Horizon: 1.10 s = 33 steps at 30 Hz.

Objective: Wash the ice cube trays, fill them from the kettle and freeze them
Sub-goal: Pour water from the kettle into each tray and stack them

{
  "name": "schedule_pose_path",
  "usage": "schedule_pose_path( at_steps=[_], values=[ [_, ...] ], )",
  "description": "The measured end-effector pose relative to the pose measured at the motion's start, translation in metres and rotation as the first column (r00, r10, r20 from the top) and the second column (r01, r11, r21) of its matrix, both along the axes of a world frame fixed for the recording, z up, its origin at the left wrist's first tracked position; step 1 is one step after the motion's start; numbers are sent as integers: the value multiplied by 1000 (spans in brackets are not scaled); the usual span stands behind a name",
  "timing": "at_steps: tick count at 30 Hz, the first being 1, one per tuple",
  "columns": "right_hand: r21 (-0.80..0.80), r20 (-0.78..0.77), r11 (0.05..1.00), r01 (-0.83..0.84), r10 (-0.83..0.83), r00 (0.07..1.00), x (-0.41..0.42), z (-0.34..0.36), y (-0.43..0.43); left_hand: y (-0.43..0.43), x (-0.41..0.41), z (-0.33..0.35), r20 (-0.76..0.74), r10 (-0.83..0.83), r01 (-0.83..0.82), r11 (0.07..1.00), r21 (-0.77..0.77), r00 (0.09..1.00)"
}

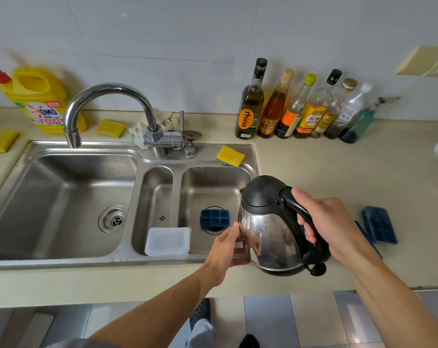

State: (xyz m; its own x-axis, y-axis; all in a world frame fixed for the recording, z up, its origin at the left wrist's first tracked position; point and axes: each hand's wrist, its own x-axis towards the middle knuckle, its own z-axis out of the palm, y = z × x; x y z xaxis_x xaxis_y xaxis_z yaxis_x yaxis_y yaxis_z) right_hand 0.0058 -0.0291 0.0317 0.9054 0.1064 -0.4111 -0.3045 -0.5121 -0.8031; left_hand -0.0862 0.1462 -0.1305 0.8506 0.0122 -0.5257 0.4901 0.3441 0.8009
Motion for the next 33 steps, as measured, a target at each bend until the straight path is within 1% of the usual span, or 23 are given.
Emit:
schedule_pose_path(
  at_steps=[16, 26, 33],
  values=[
    [-7, -10, 1000, 8, -8, 1000, 4, -3, 13, 10, 1, 3, -67, 42, -44, 999, -25, 997],
    [-7, -14, 1000, 5, -5, 1000, 2, -5, 16, 14, -1, 2, -87, 56, -57, 998, -18, 995],
    [-12, -12, 1000, 0, 0, 1000, -1, -4, 16, 14, -6, 6, -72, 46, -47, 999, -21, 996]
  ],
)
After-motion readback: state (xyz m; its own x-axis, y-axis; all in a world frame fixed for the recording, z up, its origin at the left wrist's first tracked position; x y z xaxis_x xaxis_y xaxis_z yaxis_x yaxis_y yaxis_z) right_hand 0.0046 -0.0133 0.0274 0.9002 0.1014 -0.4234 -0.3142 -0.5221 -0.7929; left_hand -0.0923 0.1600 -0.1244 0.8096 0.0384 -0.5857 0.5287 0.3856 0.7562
